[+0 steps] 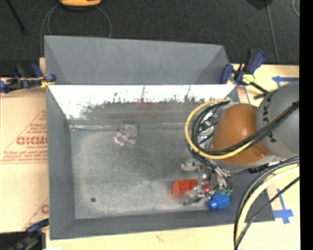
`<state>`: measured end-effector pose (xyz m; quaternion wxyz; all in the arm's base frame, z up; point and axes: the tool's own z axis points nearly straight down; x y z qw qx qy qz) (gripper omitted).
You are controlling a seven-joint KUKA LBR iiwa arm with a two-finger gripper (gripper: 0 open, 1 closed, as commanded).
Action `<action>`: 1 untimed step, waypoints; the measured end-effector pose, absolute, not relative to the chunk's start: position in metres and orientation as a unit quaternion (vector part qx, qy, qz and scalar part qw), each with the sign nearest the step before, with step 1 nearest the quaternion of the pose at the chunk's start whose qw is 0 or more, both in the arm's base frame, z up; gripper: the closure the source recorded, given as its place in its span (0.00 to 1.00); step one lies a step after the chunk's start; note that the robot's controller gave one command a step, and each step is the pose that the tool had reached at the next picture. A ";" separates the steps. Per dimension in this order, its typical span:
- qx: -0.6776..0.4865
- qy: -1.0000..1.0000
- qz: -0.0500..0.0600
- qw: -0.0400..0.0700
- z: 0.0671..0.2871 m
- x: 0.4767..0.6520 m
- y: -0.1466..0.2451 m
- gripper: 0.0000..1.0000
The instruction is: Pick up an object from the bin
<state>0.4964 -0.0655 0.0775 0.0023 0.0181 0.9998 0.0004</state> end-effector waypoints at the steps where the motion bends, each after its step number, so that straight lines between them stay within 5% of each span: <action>1: 0.018 1.000 0.000 0.003 0.080 0.498 -0.066 1.00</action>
Offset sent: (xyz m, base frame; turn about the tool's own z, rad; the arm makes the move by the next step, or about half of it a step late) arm 0.0000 0.0000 0.0000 0.0000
